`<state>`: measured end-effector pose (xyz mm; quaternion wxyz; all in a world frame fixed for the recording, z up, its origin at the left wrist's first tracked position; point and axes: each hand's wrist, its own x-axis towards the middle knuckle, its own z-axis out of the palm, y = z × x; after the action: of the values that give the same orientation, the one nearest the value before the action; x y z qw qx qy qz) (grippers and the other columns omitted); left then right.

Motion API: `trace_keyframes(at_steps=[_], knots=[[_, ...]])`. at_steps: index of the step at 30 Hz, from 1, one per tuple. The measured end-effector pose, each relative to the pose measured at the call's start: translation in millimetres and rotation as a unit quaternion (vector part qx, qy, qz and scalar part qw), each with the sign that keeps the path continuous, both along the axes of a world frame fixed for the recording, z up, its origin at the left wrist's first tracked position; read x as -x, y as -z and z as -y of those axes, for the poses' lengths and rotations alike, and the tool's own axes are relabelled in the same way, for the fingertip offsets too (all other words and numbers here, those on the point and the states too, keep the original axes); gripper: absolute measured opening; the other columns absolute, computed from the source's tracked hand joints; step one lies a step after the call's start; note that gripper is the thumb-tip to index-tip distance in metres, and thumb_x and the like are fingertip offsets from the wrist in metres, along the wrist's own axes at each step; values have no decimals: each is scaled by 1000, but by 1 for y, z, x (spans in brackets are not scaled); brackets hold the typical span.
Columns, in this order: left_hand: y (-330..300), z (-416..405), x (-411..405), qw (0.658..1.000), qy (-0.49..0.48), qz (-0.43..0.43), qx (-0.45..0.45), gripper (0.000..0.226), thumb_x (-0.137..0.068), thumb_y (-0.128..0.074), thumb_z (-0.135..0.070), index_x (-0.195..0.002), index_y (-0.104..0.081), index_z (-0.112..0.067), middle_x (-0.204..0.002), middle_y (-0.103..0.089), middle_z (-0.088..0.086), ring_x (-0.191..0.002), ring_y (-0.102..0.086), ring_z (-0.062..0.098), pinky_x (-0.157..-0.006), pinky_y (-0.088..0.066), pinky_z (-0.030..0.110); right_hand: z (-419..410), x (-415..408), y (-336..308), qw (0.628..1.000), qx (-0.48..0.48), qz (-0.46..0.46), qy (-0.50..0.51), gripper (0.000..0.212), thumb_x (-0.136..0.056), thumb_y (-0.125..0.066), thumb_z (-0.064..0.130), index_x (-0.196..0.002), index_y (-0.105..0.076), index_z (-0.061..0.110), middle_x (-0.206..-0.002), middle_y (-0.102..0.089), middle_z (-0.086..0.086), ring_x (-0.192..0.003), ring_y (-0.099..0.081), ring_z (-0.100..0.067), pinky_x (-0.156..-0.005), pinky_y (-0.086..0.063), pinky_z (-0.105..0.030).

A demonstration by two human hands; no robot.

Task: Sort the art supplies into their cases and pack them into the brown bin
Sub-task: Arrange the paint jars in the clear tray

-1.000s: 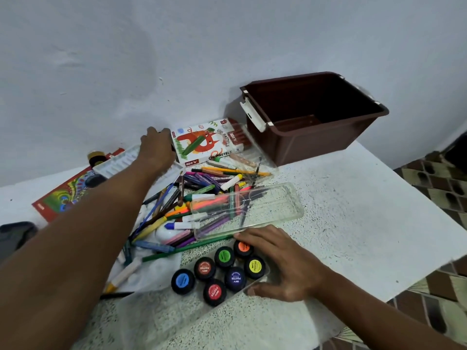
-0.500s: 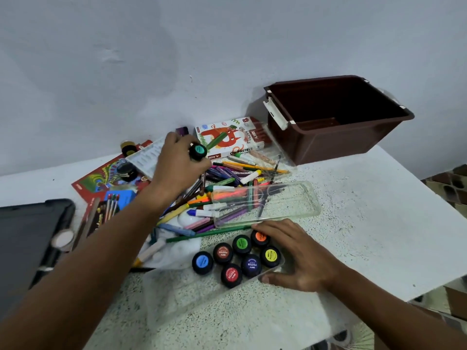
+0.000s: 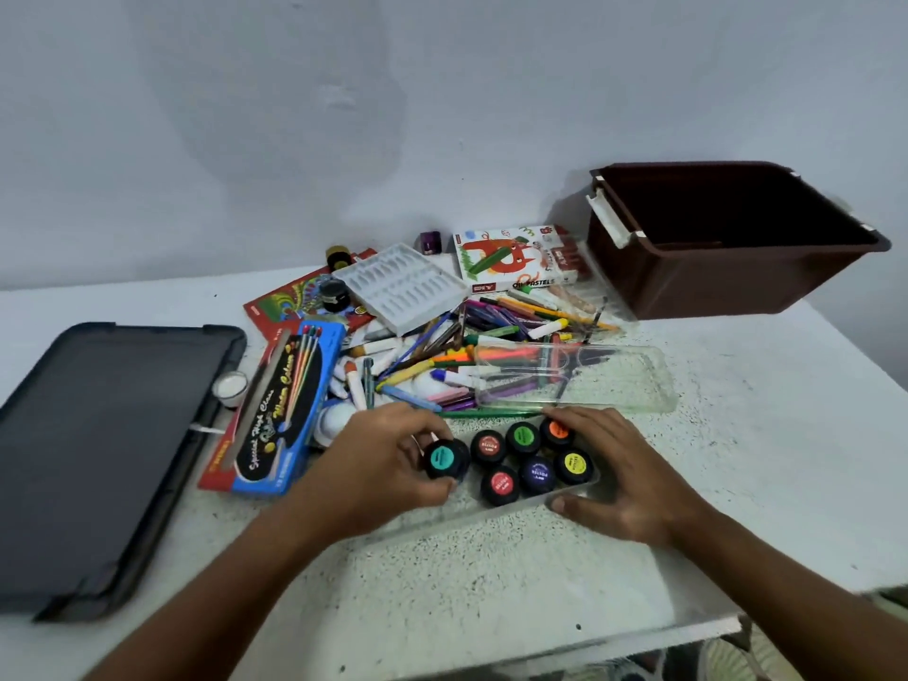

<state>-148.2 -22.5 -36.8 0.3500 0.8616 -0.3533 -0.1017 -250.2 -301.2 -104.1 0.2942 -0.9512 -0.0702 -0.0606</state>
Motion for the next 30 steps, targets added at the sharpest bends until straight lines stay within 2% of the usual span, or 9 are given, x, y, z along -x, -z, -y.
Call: trace_keyframes(at_steps=[5, 10, 13, 18, 23, 27, 30], knots=[[7, -3, 15, 1000, 5, 9, 1, 51, -58, -68, -56, -98, -70, -26, -81, -60, -10, -71, -57, 4, -68, -54, 32, 0, 0, 2, 1000, 8, -1, 7, 87, -73, -61, 69, -146, -34, 31, -142, -42, 12, -129, -36, -8, -103, -39, -41], [10, 2, 23, 999, 17, 22, -29, 44, -67, -80, -38, -106, -69, -21, -89, -61, -4, -78, -57, 9, -73, -51, 33, 0, 0, 1, 1000, 7, -1, 7, 87, -72, -59, 72, -146, -33, 33, -142, -41, 14, -129, -35, -7, -103, -38, -38], [14, 6, 26, 999, 7, 6, -35, 43, -71, -81, -33, -111, -68, -20, -94, -59, -3, -81, -56, 10, -76, -51, 33, 0, 0, 1, 1000, 6, 2, 7, 87, -72, -59, 72, -145, -34, 33, -142, -41, 14, -128, -35, -5, -103, -36, -35], [18, 7, 27, 999, 8, -5, -38, 55, -70, -81, -34, -120, -65, -19, -102, -57, -6, -78, -54, 4, -76, -49, 23, 1, 1, 1, 1000, 2, 2, 5, 86, -71, -66, 64, -145, -34, 35, -141, -41, 18, -128, -33, 0, -102, -35, -31], [20, 7, 28, 999, 38, 13, -35, 55, -78, -74, -32, -129, -58, -20, -97, -51, -7, -79, -52, 2, -80, -48, 22, 1, 0, 0, 1000, -1, -3, 5, 87, -70, -67, 63, -146, -32, 37, -141, -40, 19, -128, -32, 1, -101, -34, -30], [23, 6, 27, 999, 40, 31, -20, 45, -80, -74, -25, -123, -63, -19, -92, -53, -10, -75, -49, -4, -74, -45, 14, 2, 0, 0, 1000, -5, -6, 5, 87, -70, -68, 63, -145, -33, 37, -140, -41, 18, -128, -34, -1, -102, -35, -31], [24, 6, 29, 999, 29, 25, -16, 42, -80, -74, -24, -122, -64, -20, -94, -56, -13, -76, -57, 0, -76, -51, 20, 3, 0, 1, 1000, -8, -9, 7, 87, -70, -67, 64, -145, -33, 38, -141, -41, 18, -128, -34, -1, -102, -36, -32]])
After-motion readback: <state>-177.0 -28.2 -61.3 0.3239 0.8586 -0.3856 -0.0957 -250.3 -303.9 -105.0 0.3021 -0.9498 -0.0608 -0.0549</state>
